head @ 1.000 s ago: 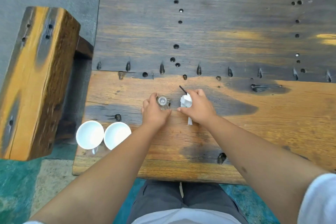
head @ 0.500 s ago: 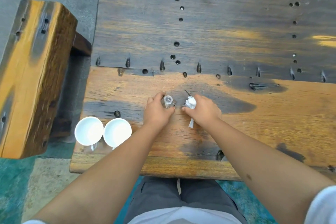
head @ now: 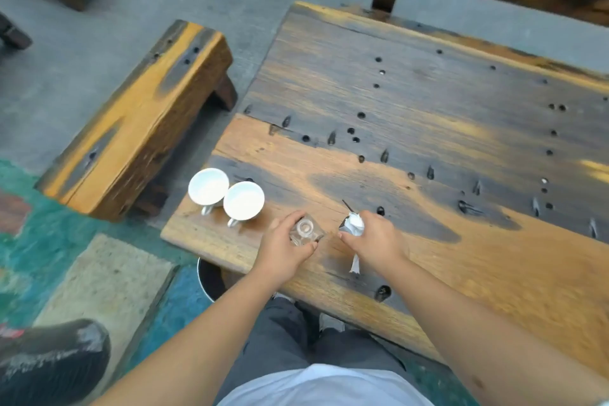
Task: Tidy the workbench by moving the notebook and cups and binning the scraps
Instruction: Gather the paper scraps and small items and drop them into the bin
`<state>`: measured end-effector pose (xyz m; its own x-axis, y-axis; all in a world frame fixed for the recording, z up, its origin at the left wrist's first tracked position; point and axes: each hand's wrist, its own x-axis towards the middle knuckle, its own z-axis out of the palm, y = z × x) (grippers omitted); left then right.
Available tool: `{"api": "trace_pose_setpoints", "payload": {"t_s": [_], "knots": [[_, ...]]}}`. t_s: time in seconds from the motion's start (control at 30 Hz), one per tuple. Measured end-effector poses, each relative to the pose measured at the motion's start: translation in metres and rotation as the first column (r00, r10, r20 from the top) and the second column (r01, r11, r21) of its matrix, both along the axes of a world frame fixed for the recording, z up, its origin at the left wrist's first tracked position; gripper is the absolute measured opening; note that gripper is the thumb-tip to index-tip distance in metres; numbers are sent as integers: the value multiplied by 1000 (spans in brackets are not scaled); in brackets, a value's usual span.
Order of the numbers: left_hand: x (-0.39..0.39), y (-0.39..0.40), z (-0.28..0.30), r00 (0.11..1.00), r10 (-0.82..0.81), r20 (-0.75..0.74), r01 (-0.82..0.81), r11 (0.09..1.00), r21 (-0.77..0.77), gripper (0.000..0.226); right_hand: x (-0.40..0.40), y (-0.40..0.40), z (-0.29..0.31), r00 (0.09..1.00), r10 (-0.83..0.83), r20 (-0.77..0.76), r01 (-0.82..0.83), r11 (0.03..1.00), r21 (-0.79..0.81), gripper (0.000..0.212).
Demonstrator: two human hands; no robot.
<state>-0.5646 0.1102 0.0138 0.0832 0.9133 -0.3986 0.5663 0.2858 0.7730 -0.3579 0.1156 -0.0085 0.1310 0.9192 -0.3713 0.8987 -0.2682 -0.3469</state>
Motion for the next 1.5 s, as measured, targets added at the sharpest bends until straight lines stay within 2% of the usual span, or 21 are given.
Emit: {"api": "trace_pose_setpoints", "payload": {"t_s": [0.2,0.37,0.5,0.63,0.73,0.87,0.9,1.03,1.17,1.3,1.4,1.5], "knots": [[-53,-75,27,944,327,41,-326,945,-22,59,-59,-15,23,971,236,-50,-237,971,-15,41],[-107,-123,35,858,513,16,-512,858,-30,55,-139,-36,30,905,385,-179,-398,917,-39,40],[-154,-151,30,803,596,0,-596,802,-46,51,-202,-58,31,874,379,-305,-426,899,-101,42],[-202,-166,15,765,643,-18,-643,763,-63,51,-257,-79,23,875,359,-325,-424,891,-159,43],[-237,-168,-6,773,633,-35,-633,766,-112,53,-294,-93,10,886,311,-345,-407,877,-254,54],[-276,-165,-41,809,584,-67,-585,791,-176,55,-329,-104,-22,925,191,-327,-302,893,-333,47],[-284,-164,-51,819,569,-69,-571,799,-187,55,-337,-103,-31,935,167,-314,-277,896,-347,51],[-307,-150,-106,846,526,-88,-531,813,-237,57,-362,-90,-82,964,49,-260,-154,903,-400,78],[-316,-133,-180,831,549,-84,-547,782,-297,53,-376,-72,-160,971,-32,-237,-80,891,-448,77],[-313,-121,-271,804,594,-39,-565,740,-365,46,-377,-62,-268,950,-176,-258,23,863,-505,67],[-307,-114,-345,780,626,-3,-575,715,-397,37,-376,-59,-351,862,-387,-327,143,805,-575,68],[-298,-108,-413,730,682,55,-605,681,-412,40,-374,-56,-418,736,-553,-390,206,733,-649,63]]}}
